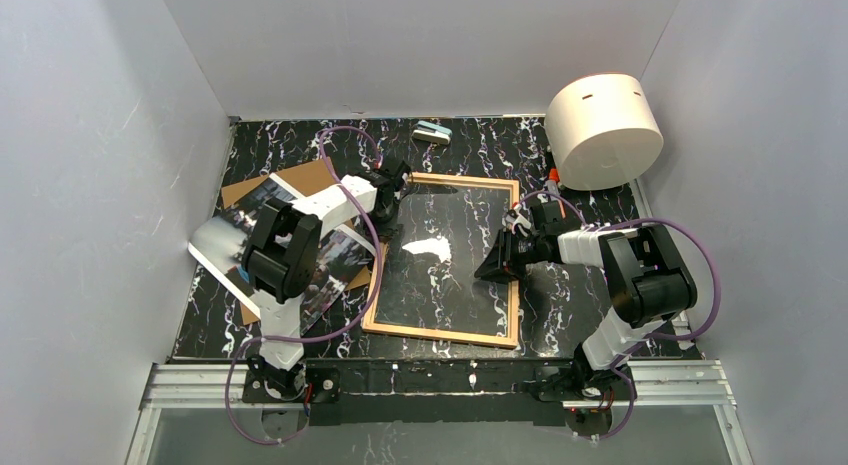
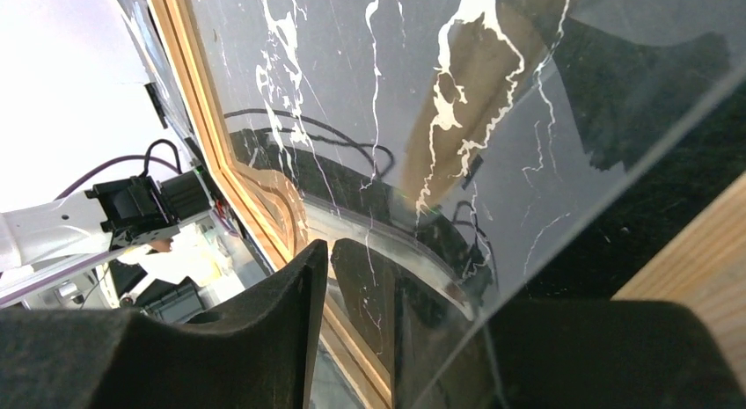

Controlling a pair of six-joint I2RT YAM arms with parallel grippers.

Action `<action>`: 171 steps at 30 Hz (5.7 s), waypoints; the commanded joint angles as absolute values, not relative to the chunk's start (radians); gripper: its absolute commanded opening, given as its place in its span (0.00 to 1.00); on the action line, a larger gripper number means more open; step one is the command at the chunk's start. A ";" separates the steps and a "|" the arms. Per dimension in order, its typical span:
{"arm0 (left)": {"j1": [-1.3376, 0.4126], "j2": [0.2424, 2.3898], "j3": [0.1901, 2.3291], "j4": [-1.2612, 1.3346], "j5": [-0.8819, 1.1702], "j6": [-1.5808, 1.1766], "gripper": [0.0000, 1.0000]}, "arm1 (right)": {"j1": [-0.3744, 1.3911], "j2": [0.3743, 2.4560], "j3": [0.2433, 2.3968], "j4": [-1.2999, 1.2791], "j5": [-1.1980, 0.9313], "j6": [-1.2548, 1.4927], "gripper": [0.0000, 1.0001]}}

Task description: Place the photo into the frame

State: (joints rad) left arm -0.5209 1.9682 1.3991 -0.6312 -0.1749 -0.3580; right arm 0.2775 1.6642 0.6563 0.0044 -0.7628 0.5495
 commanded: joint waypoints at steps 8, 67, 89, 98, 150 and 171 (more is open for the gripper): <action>-0.510 2.127 1.317 -0.675 -0.307 -0.356 0.00 | 0.289 1.627 0.716 -0.024 -0.782 0.534 0.42; -0.508 2.074 1.392 -0.708 -0.169 -0.387 0.13 | 0.274 1.622 0.947 -0.412 -0.150 0.634 0.65; -0.353 1.991 1.318 -0.413 0.390 -0.539 0.59 | 0.248 1.721 1.083 -0.298 -0.233 0.604 0.64; -0.354 2.041 1.359 -0.397 0.456 -0.526 0.54 | 0.235 1.761 1.183 -0.363 -0.123 0.634 0.63; -0.080 1.591 0.896 -0.669 -0.182 -0.614 0.48 | 0.802 2.422 2.135 -0.420 -0.438 0.528 0.61; -0.080 1.630 0.844 -0.644 -0.129 -0.591 0.45 | 0.867 2.554 2.199 -0.457 -0.379 0.466 0.60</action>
State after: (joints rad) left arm -0.0750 1.5787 0.9047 -0.6373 -0.1570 -0.5907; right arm 0.8513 2.5225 2.1651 -0.4206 -0.3656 0.4942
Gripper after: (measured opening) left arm 0.455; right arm 0.598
